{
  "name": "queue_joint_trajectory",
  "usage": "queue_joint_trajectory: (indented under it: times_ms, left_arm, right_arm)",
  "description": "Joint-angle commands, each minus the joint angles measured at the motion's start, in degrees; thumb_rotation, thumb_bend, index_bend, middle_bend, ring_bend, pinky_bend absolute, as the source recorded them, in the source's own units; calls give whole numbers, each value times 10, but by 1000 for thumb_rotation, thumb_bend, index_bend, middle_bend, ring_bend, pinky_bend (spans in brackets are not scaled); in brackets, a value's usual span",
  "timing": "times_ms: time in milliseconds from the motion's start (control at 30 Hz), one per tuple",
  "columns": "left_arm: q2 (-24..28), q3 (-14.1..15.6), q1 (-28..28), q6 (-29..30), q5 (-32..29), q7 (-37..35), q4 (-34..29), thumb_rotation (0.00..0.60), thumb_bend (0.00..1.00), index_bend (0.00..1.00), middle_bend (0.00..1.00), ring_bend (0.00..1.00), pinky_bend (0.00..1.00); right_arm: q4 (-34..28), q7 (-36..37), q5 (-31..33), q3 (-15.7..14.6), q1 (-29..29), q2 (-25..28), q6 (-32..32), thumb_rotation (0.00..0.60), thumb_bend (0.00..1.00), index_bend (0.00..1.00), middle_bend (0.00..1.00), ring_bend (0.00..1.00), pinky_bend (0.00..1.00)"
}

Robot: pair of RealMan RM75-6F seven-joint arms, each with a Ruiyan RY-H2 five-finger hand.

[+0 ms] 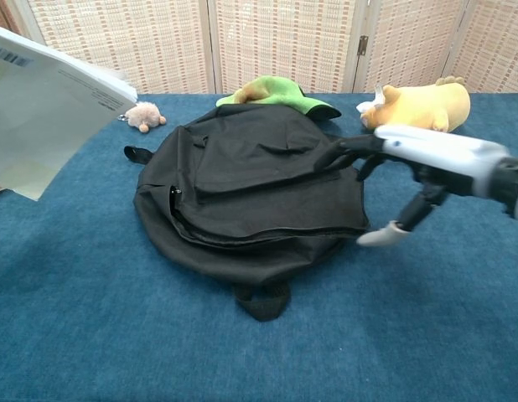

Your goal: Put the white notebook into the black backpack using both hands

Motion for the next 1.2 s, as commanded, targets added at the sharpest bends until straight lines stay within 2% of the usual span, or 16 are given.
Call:
queue_joint_trajectory:
  times_ms: [33, 333, 533, 867, 1100, 1200]
  left_arm:
    - [1, -1, 1, 0, -1, 1, 0, 600, 533, 698, 675, 581, 302]
    - [2, -2, 0, -3, -3, 1, 5, 600, 532, 698, 675, 581, 302]
    - [1, -2, -1, -5, -3, -1, 10, 600, 532, 698, 676, 582, 302]
    - [-4, -3, -1, -4, -6, -7, 18, 600, 531, 699, 675, 581, 302]
    - [-4, -4, -3, -2, -5, -6, 18, 600, 532, 699, 675, 581, 302]
    - [-3, -4, -3, -2, -5, -6, 18, 600, 530, 698, 676, 581, 302]
  right_arm:
    - [20, -34, 41, 21, 33, -38, -30, 600, 180, 273, 215, 186, 260]
    - [60, -105, 129, 46, 95, -111, -59, 600, 196, 328, 237, 204, 281]
    - [88, -149, 177, 51, 127, -142, -64, 600, 199, 350, 240, 206, 281]
    - [111, -176, 227, 44, 143, -150, -54, 600, 202, 367, 241, 208, 284]
    - [118, -172, 239, 50, 149, -151, -39, 600, 319, 439, 274, 239, 320]
    - [107, -166, 244, 52, 150, -143, -39, 600, 329, 439, 279, 243, 321]
